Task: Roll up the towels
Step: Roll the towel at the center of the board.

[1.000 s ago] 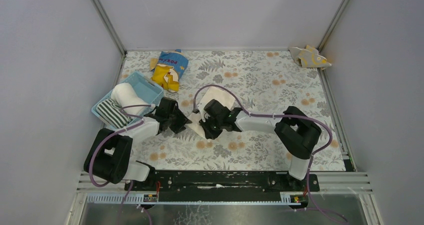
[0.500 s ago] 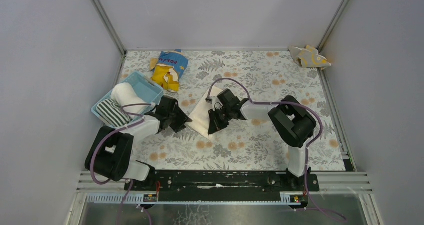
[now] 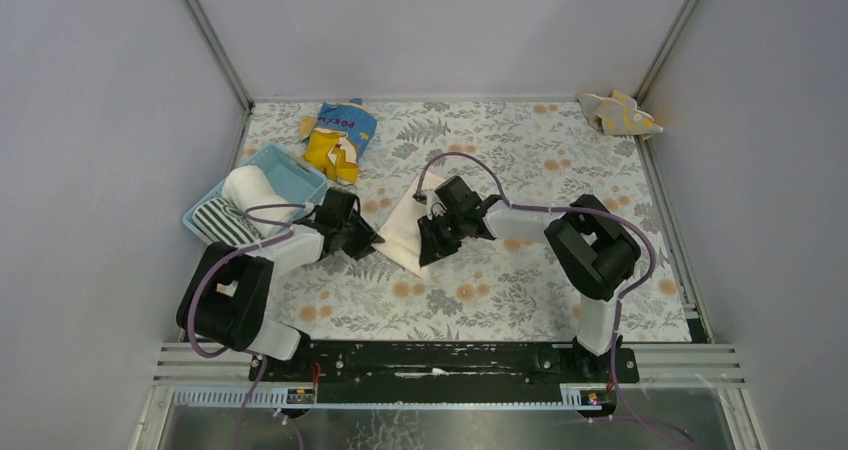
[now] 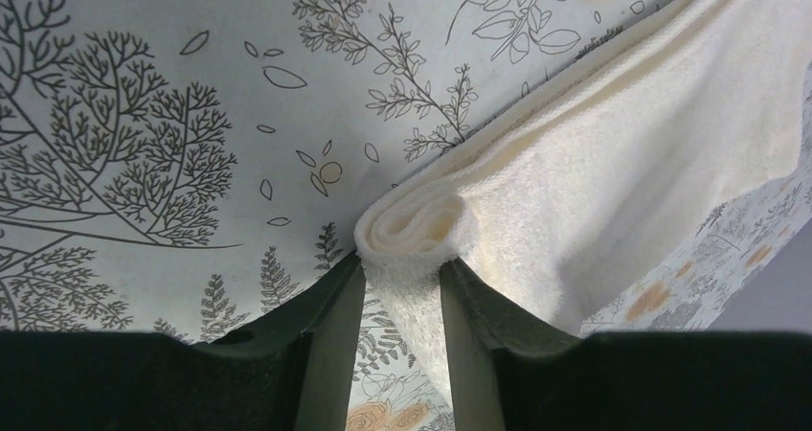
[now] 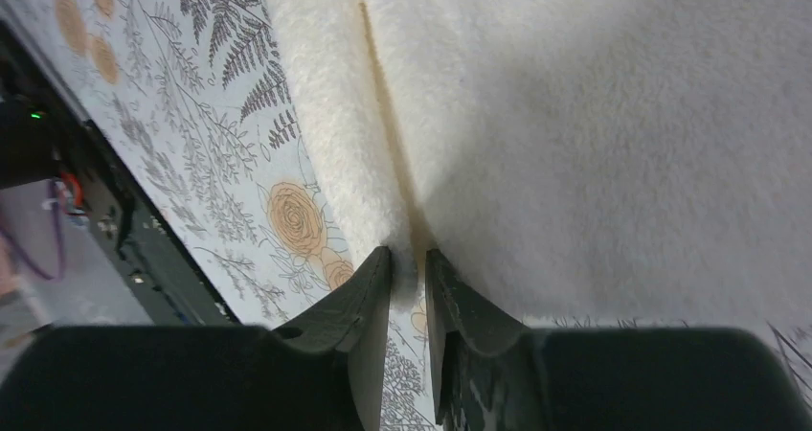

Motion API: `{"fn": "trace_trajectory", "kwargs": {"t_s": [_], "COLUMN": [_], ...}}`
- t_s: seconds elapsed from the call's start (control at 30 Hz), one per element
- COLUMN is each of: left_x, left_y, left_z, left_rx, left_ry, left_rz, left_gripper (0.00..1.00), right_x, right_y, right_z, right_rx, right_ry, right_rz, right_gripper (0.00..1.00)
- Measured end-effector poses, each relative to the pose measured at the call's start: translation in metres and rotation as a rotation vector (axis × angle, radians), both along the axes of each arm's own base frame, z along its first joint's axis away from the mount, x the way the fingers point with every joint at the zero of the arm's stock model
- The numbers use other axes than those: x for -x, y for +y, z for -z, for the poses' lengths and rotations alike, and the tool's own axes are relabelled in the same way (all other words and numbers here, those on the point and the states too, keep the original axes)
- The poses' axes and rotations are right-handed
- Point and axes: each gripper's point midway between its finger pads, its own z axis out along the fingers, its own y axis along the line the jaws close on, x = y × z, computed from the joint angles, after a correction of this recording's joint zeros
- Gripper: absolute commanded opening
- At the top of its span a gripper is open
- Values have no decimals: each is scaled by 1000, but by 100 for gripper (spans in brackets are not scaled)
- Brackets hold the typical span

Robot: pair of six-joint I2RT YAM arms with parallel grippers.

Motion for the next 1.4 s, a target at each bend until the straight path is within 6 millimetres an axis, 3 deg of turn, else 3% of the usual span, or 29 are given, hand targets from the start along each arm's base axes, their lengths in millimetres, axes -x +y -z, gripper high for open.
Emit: {"fn": "trace_trajectory", "kwargs": {"t_s": [0.17, 0.37, 0.53, 0.67, 0.9, 1.27, 1.4], "left_x": [-5, -7, -6, -6, -6, -6, -6], "left_y": [-2, -2, -2, -2, -2, -2, -2], "left_z": [0, 0, 0, 0, 0, 0, 0], "left_rx": [-2, -5, -6, -6, -6, -6, -6], "left_ry": [7, 14, 14, 15, 15, 15, 15], "left_rz": [0, 0, 0, 0, 0, 1, 1], "left_gripper": [34, 34, 34, 34, 35, 35, 35], "right_x": [-1, 11, 24, 31, 33, 20, 19], "right_y": [-4, 12, 25, 33, 31, 25, 23], "right_z": [-18, -60, -77, -67, -25, -24, -15], "right_rx": [99, 134, 107, 125, 245, 323, 350], "right_ry": [-206, -509, -649, -698, -720, -801, -797], "right_rz": [-52, -154, -236, -303, -377, -352, -360], "right_gripper": [40, 44, 45, 45, 45, 47, 47]}}
